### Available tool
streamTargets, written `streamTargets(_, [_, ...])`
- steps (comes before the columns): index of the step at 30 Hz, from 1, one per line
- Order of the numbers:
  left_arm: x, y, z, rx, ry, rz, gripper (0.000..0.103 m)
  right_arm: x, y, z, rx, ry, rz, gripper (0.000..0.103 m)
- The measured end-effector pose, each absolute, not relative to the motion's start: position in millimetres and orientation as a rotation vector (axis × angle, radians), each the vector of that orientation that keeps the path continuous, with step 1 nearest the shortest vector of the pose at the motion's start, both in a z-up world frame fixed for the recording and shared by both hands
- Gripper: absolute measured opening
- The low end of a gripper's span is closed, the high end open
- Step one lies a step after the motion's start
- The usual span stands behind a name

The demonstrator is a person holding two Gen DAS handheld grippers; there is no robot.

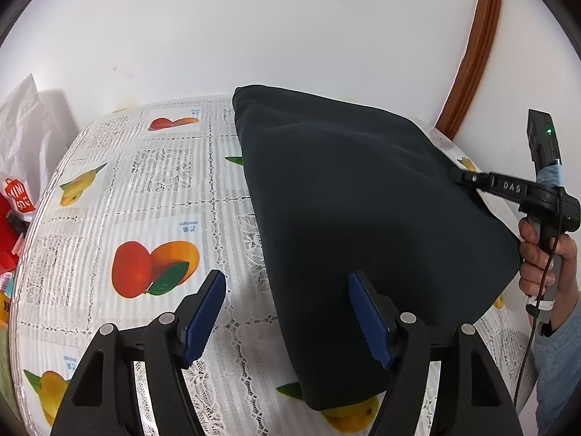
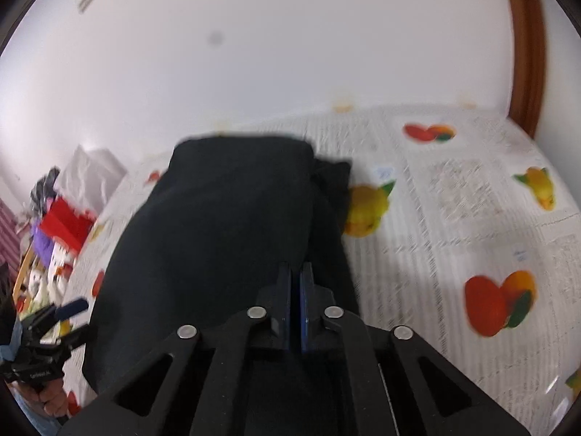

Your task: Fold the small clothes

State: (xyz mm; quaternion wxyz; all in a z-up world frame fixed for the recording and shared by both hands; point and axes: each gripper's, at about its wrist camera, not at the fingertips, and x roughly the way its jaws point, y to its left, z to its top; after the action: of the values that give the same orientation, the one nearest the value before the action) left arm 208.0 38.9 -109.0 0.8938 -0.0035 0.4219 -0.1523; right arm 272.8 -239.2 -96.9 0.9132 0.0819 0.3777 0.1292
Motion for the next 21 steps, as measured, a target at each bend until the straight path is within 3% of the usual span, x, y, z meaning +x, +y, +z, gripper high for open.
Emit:
streamTargets(9, [197.3, 38.6, -110.5, -0.005, 0.885, -0.316, 0.068, 237.4, -246.2, -87.7, 0.143, 0.745, 0.218, 0.009])
streamTargets(12, [189.3, 37.0, -109.3, 0.001, 0.892, -0.313, 0.068, 217.1, -252.2, -88.5, 0.132, 0.755, 0.195, 0.025])
streamTargets(14, [182.3, 36.1, -106.0, 0.0, 0.895, -0.308, 0.068, 202.4, -254.6, -87.3, 0.108, 0.76, 0.155, 0.041])
streamTargets(21, [146.8, 34.7, -74.8, -0.01, 0.88, -0.24, 0.069, 151.6, -252.2, -63.0, 0.095, 0.769, 0.095, 0.044])
